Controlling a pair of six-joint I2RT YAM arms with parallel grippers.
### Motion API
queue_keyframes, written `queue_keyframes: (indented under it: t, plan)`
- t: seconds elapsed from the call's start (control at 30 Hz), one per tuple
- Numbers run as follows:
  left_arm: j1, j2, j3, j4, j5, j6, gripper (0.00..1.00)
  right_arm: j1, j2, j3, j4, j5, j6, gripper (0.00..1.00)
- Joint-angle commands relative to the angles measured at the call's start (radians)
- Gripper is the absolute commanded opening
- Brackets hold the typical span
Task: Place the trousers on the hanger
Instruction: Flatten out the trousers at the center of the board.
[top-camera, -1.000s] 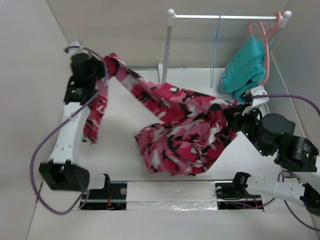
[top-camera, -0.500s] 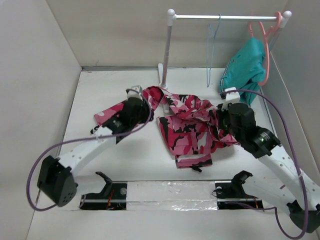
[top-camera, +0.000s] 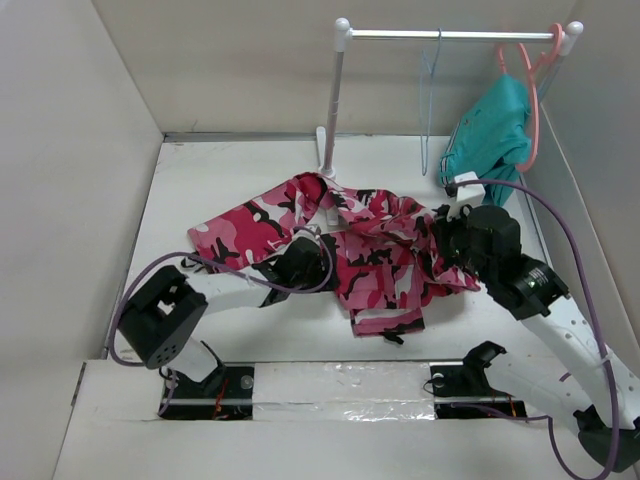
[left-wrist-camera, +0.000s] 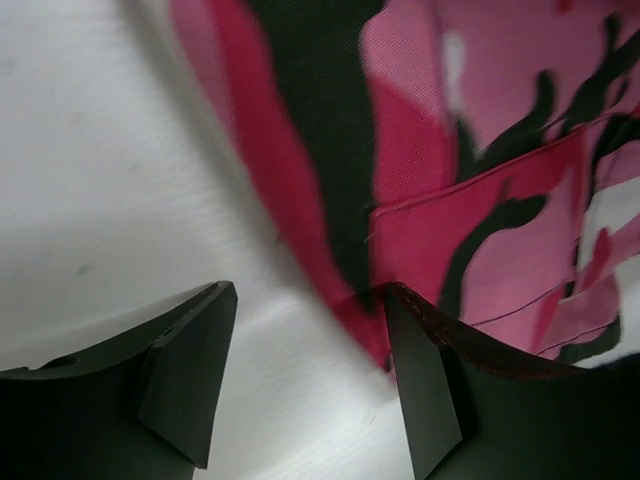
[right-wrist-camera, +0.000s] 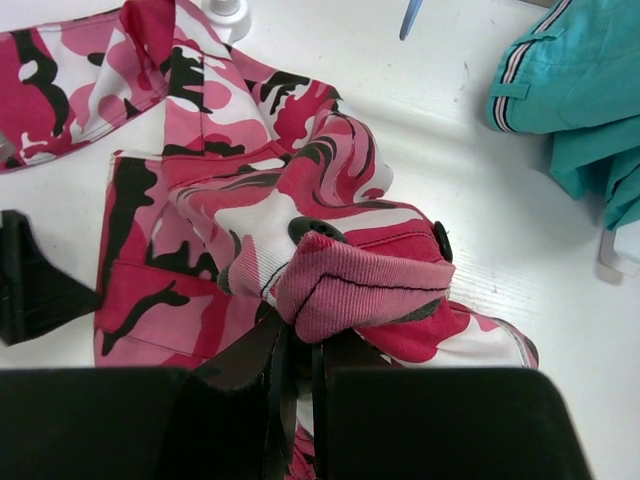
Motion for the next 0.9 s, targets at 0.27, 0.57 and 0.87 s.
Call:
queue_keyframes:
  t: [0.27, 0.57, 0.87]
  plan:
    - [0.087, 0.014, 0.068, 0.113, -0.063, -0.02, 0.0, -0.003, -0.038, 0.056, 0.071, -0.041, -0.016, 0.0]
    - [0.222, -0.642, 0.482, -0.738, -0.444, 0.181, 0.0, 0.006, -0.114, 0.092, 0.006, -0.124, -0.005, 0.0]
    - [0.222, -0.608, 0.707, -0.919, -0.487, 0.264, 0.0, 0.017, -0.177, -0.007, -0.052, -0.021, 0.076, 0.0]
